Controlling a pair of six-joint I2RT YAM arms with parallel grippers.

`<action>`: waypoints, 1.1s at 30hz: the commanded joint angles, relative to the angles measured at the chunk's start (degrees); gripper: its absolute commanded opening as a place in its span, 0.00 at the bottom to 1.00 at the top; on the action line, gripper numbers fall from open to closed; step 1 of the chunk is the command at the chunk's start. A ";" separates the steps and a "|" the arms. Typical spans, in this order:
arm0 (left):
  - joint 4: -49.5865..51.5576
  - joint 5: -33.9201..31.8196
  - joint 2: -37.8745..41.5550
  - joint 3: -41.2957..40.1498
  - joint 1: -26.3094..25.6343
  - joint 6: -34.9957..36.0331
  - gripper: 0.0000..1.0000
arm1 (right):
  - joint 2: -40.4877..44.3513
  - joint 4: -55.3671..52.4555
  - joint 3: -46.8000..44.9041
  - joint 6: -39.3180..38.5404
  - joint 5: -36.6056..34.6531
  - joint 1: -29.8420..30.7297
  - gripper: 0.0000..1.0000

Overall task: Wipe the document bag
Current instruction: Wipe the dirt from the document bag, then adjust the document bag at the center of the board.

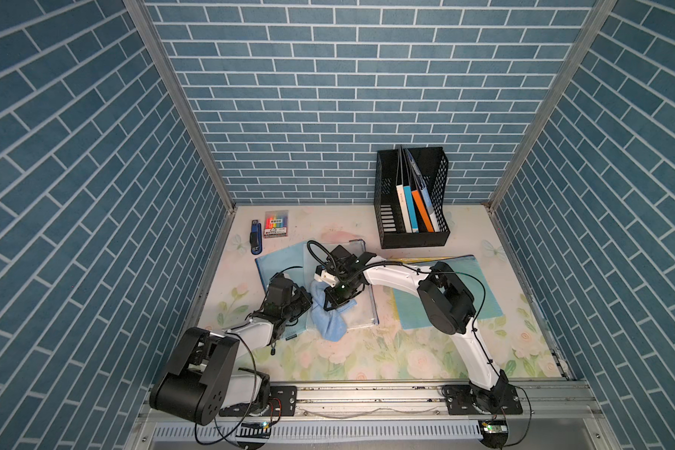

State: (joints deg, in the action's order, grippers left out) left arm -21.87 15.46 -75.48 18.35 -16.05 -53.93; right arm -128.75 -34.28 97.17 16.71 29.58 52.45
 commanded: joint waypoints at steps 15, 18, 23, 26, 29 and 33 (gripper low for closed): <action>29.67 -1.54 11.53 18.68 -0.21 14.94 0.00 | 9.05 -14.15 14.09 -5.29 -22.33 -12.89 0.10; 34.27 -0.80 11.34 26.10 -0.82 18.04 0.00 | 15.82 -12.72 11.76 -6.14 -23.58 -14.06 0.10; 44.00 -7.22 6.12 41.07 -8.48 24.41 0.00 | 24.56 -13.27 10.74 -6.69 -24.75 -17.00 0.10; 50.23 -14.39 1.52 49.97 -15.06 27.77 0.00 | 28.79 -14.91 10.48 -6.31 -26.23 -20.38 0.08; 55.63 -21.56 -3.31 57.62 -20.97 30.24 0.00 | 33.00 -15.81 8.64 -4.93 -26.17 -25.45 0.08; 61.67 -28.23 -9.57 67.20 -27.58 32.85 0.00 | 38.19 -16.17 4.52 -3.49 -24.82 -33.30 0.07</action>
State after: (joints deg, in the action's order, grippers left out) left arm 31.88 -4.99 -82.85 81.62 -40.84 -25.19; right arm -93.01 -47.05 104.22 11.86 4.95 22.48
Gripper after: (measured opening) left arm 0.051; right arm 0.097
